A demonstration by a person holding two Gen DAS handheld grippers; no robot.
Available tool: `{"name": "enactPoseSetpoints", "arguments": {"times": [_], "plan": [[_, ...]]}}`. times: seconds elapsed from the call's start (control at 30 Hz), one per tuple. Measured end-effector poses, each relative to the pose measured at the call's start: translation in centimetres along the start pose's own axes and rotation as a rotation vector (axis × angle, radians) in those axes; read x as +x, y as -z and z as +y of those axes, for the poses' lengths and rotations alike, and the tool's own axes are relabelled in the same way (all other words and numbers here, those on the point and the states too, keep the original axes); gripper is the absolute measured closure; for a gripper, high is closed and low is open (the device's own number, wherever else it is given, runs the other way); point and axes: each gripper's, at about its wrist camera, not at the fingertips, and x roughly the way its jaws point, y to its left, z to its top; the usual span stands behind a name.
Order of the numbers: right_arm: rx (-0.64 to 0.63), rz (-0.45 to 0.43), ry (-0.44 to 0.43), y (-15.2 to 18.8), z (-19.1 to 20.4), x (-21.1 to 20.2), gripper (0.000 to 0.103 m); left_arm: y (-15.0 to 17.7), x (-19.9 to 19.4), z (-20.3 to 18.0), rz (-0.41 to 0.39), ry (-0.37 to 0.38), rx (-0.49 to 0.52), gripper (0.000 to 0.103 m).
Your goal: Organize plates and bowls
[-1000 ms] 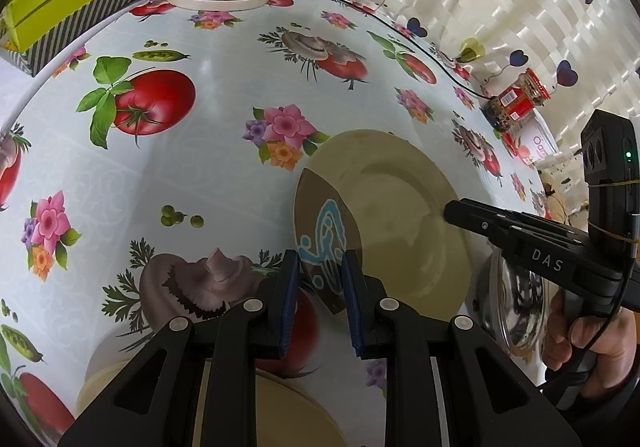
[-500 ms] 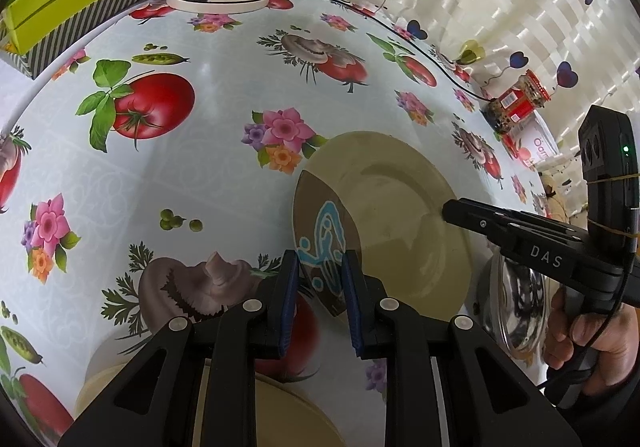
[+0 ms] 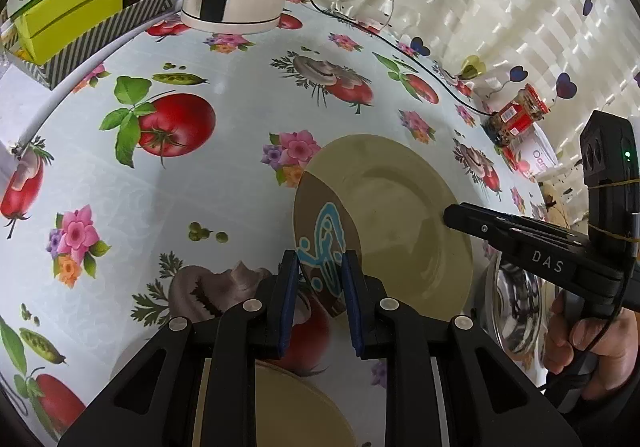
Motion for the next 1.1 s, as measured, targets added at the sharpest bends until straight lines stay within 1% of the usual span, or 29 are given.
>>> {"name": "enactPoseSetpoints", "arguments": {"times": [0.73,1.1], "plan": [[-0.005,-0.018,-0.008,1.3,2.0,-1.7,0.085,1.1,-2.3,0.3,-0.015,-0.016,-0.004,0.081],[-0.015,-0.027,-0.019,2.5,3.6,-2.8,0.085,2.4,-4.2,1.1,-0.027,-0.032,-0.007,0.081]]}}
